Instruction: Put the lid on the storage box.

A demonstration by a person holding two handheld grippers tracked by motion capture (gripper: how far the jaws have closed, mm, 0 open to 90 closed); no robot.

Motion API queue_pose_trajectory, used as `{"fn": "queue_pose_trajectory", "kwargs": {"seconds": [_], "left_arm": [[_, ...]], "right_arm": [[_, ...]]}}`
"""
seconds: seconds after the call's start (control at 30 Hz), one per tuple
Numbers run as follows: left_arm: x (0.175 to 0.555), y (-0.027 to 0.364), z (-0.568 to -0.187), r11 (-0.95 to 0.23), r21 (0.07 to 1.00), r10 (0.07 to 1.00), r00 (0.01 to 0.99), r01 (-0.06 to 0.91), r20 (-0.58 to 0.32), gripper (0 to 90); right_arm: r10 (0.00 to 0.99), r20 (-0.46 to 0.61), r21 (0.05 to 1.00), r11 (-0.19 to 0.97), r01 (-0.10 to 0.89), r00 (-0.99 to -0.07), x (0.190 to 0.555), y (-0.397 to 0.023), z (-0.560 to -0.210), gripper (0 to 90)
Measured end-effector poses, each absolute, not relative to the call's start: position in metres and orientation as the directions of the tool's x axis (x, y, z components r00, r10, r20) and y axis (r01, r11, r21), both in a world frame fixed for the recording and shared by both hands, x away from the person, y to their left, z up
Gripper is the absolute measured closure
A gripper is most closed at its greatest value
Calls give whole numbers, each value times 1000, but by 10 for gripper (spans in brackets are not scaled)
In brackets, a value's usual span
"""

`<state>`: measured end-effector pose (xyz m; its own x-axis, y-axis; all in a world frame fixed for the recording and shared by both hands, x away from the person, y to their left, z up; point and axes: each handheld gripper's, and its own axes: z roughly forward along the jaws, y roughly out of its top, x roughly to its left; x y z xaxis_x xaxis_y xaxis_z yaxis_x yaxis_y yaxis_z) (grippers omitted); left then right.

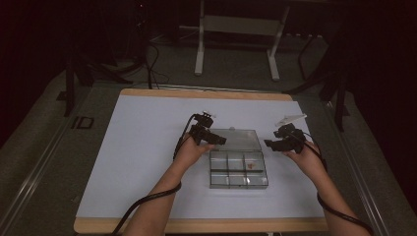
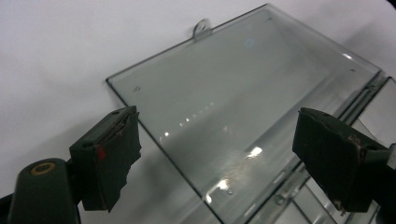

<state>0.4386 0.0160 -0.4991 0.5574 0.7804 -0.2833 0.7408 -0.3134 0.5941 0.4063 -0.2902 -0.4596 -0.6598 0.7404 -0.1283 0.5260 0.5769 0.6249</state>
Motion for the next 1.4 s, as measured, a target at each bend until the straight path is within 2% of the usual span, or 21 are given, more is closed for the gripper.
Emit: {"fn": "queue_pose_trajectory", "kwargs": {"seconds": [0.2, 0.63, 0.77, 0.9, 1.1, 1.4], "left_arm": [[443, 21, -507, -271, 549, 761, 525, 791, -380, 228], [447, 25, -519, -239, 467, 735, 473, 851, -485, 296], [446, 24, -517, -250, 474, 740, 482, 845, -469, 304], [443, 24, -511, -266, 505, 731, 513, 821, -450, 376], [438, 25, -506, -285, 544, 727, 548, 789, -414, 437], [435, 26, -503, -299, 564, 723, 568, 770, -393, 481]], "right_arm": [[735, -138, 617, 588, 523, -664, 407, -286, -461, 441], [728, -147, 614, 598, 515, -670, 406, -281, -460, 444], [726, -141, 615, 597, 515, -673, 407, -278, -461, 449], [728, -132, 623, 589, 514, -673, 407, -277, -461, 449], [735, -105, 642, 565, 519, -670, 409, -274, -463, 449], [752, -45, 656, 519, 549, -658, 418, -273, -473, 451]]}}
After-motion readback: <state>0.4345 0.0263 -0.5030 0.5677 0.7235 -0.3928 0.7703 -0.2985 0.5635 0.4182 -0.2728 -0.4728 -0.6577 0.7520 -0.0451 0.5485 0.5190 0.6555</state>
